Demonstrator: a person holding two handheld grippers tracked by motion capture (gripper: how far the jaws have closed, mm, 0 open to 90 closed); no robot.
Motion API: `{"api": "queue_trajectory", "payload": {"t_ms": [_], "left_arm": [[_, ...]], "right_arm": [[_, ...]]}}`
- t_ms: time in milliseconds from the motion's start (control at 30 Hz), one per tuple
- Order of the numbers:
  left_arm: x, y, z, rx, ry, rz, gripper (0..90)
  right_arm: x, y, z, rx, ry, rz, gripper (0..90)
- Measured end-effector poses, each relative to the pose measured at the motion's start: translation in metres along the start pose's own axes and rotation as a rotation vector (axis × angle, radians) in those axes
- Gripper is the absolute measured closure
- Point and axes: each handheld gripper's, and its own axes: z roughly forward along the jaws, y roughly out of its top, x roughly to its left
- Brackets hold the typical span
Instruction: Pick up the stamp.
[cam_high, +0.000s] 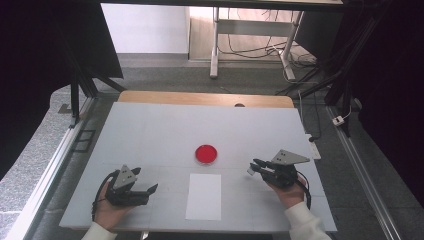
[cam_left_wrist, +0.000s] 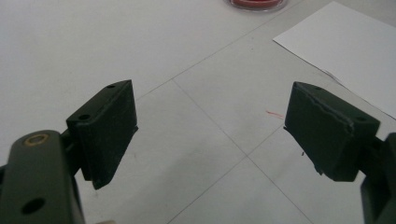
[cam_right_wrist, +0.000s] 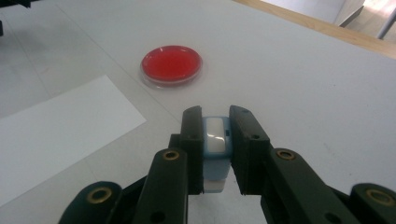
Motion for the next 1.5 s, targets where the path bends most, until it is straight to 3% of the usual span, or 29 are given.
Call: {"api": "queue_trajectory", "payload": {"t_ms": [900,1500], "left_arm": [[0.0,0.0,0.002,0.007,0.001,-0.005,16.7],[0.001,0.0,0.003,0.009,0.002,-0.008,16.7]], "right_arm": [[0.02,0.016,-0.005,-0.137,0.075,0.046,75.7],[0.035,0.026,0.008,-0.161,0.118,0.053,75.7]]}}
